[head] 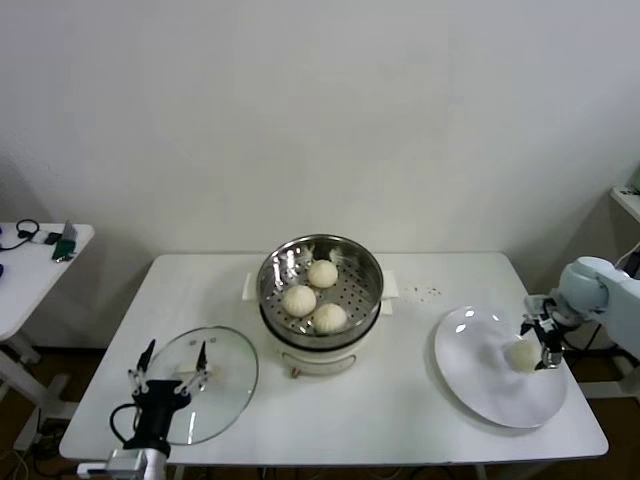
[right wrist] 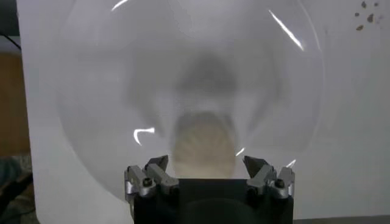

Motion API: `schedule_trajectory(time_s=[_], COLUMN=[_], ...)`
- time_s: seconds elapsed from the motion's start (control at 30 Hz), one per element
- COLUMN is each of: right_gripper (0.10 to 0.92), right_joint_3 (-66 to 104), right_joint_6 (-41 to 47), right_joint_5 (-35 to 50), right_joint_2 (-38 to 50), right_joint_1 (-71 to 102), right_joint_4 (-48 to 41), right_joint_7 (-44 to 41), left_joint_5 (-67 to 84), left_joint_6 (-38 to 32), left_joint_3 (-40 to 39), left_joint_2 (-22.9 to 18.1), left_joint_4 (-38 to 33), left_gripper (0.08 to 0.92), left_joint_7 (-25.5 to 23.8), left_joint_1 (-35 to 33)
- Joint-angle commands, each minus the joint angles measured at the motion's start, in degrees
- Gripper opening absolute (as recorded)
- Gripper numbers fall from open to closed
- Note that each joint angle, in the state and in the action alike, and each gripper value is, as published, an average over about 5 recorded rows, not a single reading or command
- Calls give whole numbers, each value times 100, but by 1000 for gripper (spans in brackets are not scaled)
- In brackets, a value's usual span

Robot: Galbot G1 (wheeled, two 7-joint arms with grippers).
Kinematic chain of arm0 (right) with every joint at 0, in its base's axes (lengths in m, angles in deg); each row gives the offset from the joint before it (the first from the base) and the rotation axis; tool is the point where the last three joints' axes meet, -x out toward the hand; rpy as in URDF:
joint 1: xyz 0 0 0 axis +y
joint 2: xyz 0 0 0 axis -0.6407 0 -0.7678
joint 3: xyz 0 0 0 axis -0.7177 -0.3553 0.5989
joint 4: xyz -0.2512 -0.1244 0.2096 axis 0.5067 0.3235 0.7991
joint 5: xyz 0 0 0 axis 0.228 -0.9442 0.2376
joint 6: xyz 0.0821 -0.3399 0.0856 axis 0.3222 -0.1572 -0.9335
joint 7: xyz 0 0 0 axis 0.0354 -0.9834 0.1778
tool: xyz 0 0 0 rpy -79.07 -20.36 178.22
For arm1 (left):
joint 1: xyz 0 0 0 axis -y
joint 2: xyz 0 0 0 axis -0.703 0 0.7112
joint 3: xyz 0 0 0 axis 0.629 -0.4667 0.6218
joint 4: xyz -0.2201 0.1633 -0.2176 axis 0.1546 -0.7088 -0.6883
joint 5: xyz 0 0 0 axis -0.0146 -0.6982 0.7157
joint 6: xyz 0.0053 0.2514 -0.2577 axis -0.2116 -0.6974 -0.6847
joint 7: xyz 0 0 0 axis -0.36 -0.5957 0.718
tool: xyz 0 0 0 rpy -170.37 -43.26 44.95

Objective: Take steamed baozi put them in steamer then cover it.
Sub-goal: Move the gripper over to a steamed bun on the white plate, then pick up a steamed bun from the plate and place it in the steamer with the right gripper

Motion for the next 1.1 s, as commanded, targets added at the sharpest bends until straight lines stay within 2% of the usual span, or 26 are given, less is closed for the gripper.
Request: schedule_trajectory(time_s=[0.03, 0.33, 0.6, 0.83, 1.1], right_gripper=[823, 821, 723, 697, 696], right_joint_3=[354, 360, 245, -453, -2720], right_joint_6=[-63, -185, -170, 191, 635], right_joint_5=[-203, -207, 8, 1099, 3129], right_joint_2=[-158, -306, -255, -155, -716], right_joint_1=[366, 353, 263, -616, -3157], right_joint_4=[-368, -516, -437, -184, 3], right_joint_7=[-2, 61, -17, 14, 106], left_joint_5=[-24, -30, -33, -36, -50], left_joint_6=[10, 37, 49, 52, 45], left_joint_3=[-6, -27, -31, -58, -188], left_joint_2=[-20, -8, -18, -13, -16], left_joint_4=[-3, -39, -79, -142, -227], left_gripper=[823, 823, 823, 823, 823], left_joint_7=[3, 10, 13, 12, 10], left_joint_1=[2, -6, -28, -46, -71])
